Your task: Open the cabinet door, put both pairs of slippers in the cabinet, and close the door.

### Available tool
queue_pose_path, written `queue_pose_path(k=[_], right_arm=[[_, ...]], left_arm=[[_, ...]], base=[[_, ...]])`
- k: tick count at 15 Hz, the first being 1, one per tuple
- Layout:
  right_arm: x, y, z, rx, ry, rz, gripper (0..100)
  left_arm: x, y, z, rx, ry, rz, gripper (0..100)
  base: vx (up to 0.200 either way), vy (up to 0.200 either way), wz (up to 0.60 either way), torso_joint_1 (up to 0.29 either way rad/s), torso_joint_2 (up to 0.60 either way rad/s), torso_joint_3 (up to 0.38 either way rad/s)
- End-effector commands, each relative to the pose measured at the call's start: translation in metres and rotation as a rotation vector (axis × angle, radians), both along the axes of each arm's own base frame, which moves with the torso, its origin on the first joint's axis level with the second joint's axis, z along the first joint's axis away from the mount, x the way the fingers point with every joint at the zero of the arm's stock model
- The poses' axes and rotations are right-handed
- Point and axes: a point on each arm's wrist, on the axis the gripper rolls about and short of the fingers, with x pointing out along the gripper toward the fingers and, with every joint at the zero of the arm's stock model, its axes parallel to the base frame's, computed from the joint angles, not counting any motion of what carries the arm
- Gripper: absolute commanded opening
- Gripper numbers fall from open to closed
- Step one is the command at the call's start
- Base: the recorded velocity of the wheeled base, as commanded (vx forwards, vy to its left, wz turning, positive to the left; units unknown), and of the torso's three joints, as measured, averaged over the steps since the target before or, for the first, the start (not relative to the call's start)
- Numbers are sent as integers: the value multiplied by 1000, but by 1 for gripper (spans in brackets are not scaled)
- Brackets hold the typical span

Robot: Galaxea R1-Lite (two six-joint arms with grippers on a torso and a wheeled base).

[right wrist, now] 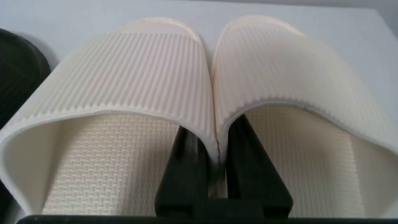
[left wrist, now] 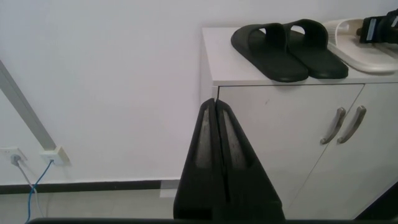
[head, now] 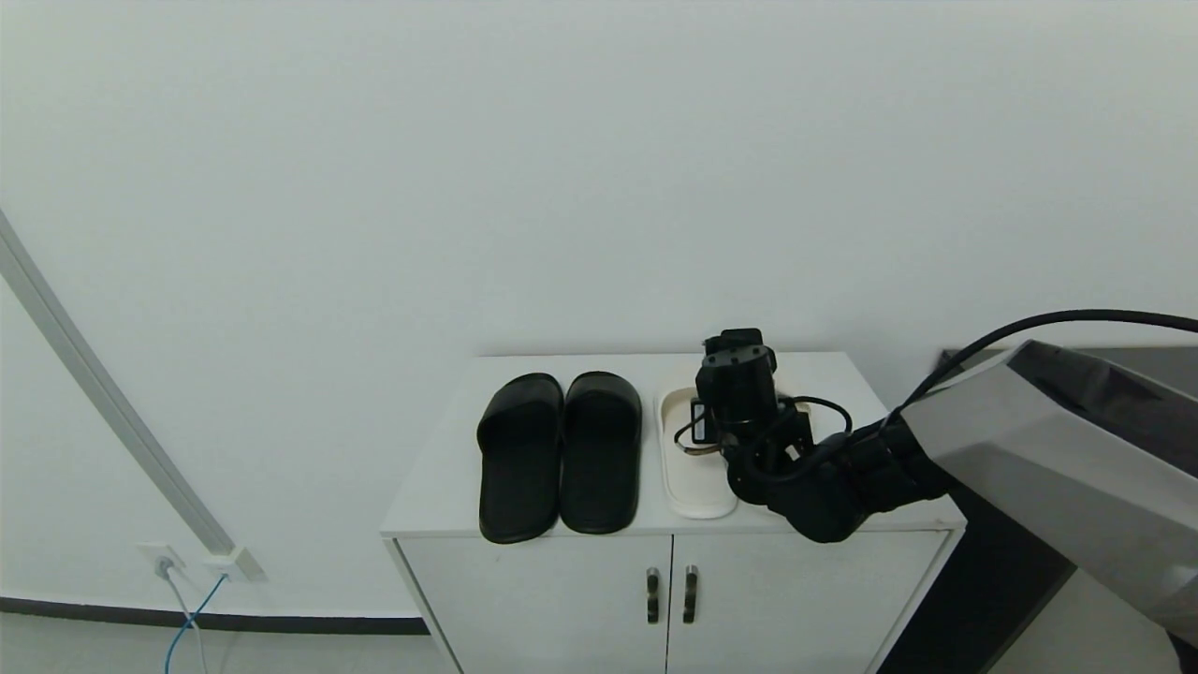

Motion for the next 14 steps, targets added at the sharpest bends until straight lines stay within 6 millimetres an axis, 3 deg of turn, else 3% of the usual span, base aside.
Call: queue_pose_path(k=[1,2,5,7,14], right_arm=[[-14,-9,27,13,-34,4,0],[-20,-12,32,14,-40,16,0],[-66,-27,53,17,-59,180,0],[-102,-42,64,27,-63,364,0],[-179,-85,81,132,-20,923,0]], left_arm=[[0,0,0,-1,1,1,0],[0,0,0,-1,0,1,0],[0,0,0,-1,0,2,0],[0,0,0,-1,0,2,0],[0,0,0,-1,0,2,0]], base=[[0,0,0,0,0,0],[0,0,0,0,0,0],[0,0,0,0,0,0],[0,0,0,0,0,0],[0,0,0,0,0,0]])
